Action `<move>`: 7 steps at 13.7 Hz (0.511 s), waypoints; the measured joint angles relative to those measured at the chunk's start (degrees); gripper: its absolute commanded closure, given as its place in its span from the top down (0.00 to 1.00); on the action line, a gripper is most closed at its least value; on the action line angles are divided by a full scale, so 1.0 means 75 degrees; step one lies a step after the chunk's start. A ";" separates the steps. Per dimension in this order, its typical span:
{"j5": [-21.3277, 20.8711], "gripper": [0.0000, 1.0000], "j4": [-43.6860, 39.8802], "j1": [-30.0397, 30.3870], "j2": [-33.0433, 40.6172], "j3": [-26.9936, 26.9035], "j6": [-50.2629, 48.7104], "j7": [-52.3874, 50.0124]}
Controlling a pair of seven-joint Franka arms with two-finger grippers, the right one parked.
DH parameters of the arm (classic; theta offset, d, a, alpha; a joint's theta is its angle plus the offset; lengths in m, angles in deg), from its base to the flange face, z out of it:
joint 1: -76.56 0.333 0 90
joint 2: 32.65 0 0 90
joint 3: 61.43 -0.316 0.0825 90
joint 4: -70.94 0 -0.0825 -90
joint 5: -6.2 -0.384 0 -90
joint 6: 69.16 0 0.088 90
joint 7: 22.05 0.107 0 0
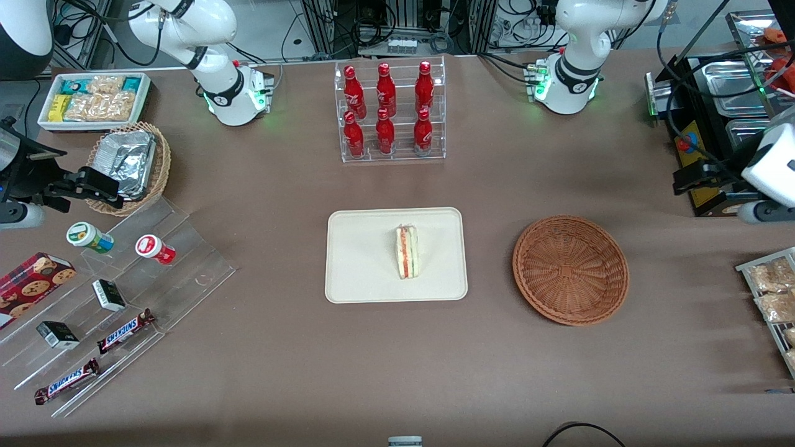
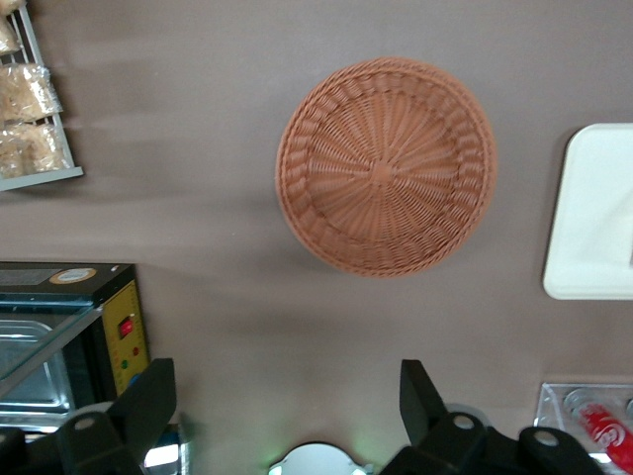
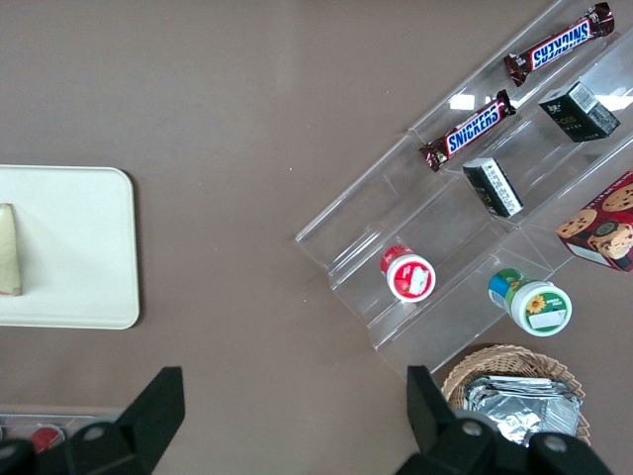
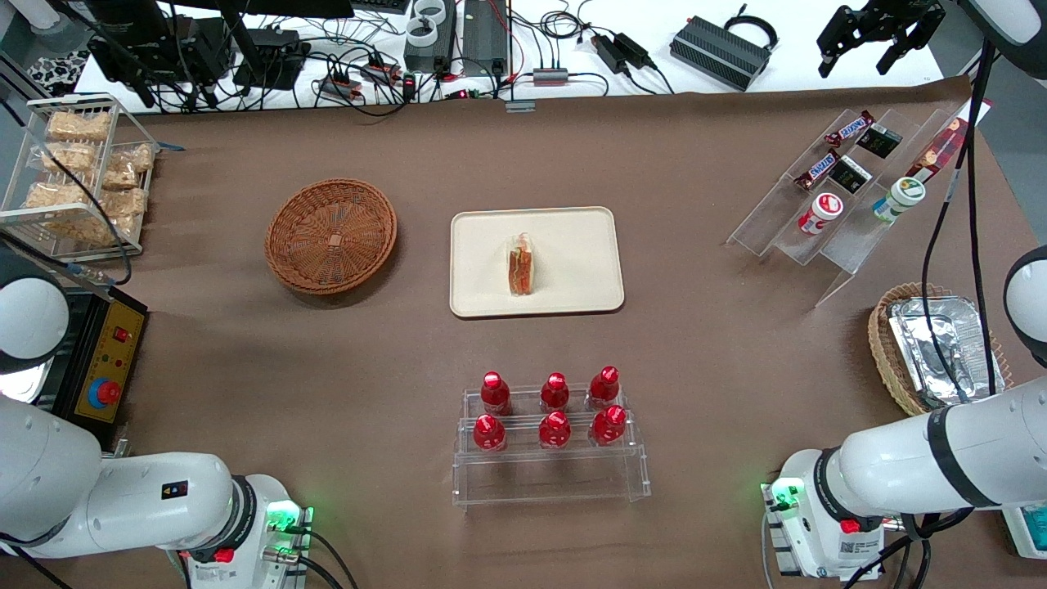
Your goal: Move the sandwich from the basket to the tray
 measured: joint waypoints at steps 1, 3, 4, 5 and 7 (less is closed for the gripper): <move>0.0002 1.00 0.0192 -0.0049 0.0136 -0.0197 0.0028 0.0234; 0.0008 1.00 0.0492 -0.0100 0.0338 -0.0492 0.0117 0.0518; 0.0013 1.00 0.0593 -0.0125 0.0404 -0.0594 0.0159 0.0629; 0.0029 1.00 0.0676 -0.0148 0.0456 -0.0664 0.0185 0.0731; 0.0061 1.00 0.0743 -0.0261 0.0490 -0.0752 0.0196 0.0766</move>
